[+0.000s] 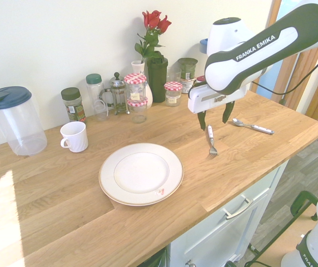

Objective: Put the fork into the plate

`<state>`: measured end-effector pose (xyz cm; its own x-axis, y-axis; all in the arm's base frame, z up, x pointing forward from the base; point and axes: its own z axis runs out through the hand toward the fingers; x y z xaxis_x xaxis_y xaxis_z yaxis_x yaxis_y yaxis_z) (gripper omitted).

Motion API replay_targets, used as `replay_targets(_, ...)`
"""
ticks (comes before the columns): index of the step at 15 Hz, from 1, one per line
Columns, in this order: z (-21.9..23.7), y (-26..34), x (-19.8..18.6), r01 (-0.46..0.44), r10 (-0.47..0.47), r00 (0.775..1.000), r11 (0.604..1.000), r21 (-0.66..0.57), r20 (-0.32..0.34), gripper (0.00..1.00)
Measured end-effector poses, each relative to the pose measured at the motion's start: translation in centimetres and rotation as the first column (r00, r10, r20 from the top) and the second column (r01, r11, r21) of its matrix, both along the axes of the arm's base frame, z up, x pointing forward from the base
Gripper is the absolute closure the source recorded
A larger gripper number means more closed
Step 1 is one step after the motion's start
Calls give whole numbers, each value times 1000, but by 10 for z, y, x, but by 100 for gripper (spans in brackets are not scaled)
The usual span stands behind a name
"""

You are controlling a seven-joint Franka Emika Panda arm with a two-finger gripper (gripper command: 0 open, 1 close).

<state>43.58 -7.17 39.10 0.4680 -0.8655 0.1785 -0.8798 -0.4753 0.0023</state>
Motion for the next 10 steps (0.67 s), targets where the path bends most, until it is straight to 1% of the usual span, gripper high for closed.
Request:
replay_targets(3,-11,-20,-9,51,-51,998,999,17,-30,0)
replay_targets(6,-27,-12,-18,105,-102,994,992,65,-50,0)
replay_targets(7,-30,-10,-19,125,-122,991,989,79,-50,0)
replay_targets(10,-34,-10,-17,183,-183,983,978,97,-14,0)
